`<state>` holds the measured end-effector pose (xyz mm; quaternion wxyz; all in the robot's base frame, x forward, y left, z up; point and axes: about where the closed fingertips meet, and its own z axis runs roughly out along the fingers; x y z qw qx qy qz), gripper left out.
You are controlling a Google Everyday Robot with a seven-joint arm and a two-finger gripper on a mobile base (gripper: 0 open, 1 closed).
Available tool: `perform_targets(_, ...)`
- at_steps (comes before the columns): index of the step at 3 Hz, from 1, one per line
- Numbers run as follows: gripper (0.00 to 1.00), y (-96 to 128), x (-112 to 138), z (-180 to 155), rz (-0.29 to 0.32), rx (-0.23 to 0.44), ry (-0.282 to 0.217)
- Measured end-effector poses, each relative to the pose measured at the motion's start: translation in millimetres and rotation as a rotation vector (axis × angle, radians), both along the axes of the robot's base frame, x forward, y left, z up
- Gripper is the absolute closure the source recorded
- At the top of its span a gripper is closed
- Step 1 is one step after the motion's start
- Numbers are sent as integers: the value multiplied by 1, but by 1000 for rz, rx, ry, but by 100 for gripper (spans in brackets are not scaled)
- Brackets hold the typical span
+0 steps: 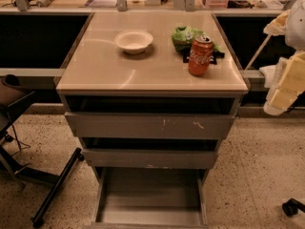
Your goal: Place coke can into bottom drawer
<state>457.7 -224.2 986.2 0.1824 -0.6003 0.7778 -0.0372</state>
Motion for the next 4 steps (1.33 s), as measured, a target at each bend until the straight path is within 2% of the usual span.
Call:
perform_targets(2,0,-49,90,12,-28,104,-66)
perform_targets(3,0,-78,127,23,-51,211,-156)
perform_targets(4,0,-111,145,11,-78,384,-227)
